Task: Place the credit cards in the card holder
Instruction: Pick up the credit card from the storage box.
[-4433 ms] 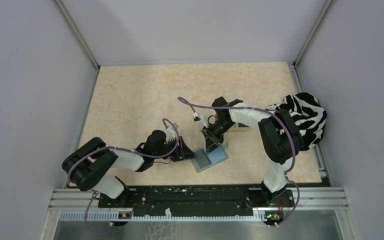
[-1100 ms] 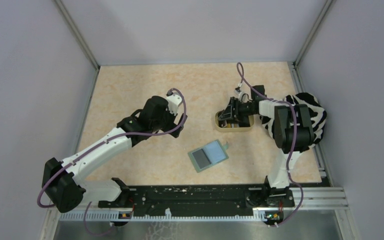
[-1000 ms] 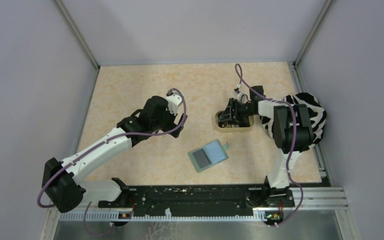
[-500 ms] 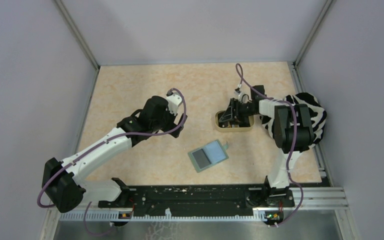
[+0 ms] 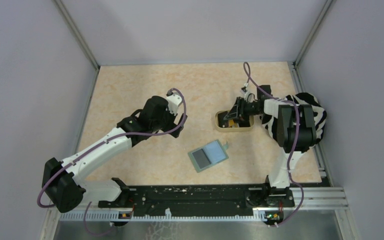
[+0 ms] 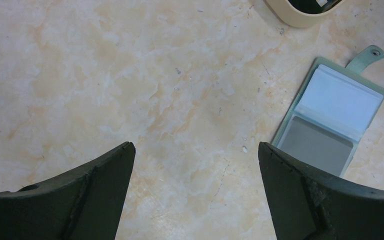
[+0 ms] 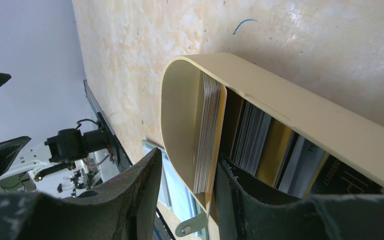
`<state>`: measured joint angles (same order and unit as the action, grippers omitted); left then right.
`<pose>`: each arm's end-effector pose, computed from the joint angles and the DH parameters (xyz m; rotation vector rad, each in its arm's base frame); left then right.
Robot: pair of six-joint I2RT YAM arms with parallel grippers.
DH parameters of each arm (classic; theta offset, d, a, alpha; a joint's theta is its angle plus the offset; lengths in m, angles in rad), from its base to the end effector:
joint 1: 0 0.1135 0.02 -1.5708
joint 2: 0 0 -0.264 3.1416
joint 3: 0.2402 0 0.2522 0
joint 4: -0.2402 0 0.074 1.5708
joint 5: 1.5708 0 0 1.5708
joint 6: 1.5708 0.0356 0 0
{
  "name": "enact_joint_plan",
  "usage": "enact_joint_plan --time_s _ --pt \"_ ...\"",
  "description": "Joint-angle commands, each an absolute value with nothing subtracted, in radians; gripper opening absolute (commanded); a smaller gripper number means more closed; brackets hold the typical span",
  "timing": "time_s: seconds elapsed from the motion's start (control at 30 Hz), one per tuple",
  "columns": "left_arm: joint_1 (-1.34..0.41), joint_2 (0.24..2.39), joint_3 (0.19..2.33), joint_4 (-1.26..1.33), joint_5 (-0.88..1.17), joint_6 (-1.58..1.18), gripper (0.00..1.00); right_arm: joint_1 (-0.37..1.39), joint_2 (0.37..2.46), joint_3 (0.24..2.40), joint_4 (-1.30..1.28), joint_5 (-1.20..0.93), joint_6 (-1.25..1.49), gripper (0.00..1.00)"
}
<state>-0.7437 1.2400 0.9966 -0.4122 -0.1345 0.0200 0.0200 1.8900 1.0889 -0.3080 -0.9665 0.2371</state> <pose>0.2042 -0.1814 0.2958 0.7622 2.0966 -0.2483 0.3577 0.0365 0.1456 -0.0355 2.5049 1.3688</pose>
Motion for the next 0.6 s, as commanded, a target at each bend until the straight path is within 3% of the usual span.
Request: enact_joint_plan --time_s 0.0,0.4,0.57 --pt "-0.741 1.228 0.990 -0.415 -0.132 0.034 0.99 0.004 1.842 1.129 -0.309 -0.987 0.230 0.41" --pt "-0.740 1.226 0.989 -0.416 -0.133 0.035 0.99 -0.068 1.826 1.128 -0.322 -0.959 0.222 0.26" --pt "-0.740 1.227 0.988 -0.416 -0.133 0.034 0.99 -0.071 1.818 1.141 -0.362 -0.888 0.182 0.04"
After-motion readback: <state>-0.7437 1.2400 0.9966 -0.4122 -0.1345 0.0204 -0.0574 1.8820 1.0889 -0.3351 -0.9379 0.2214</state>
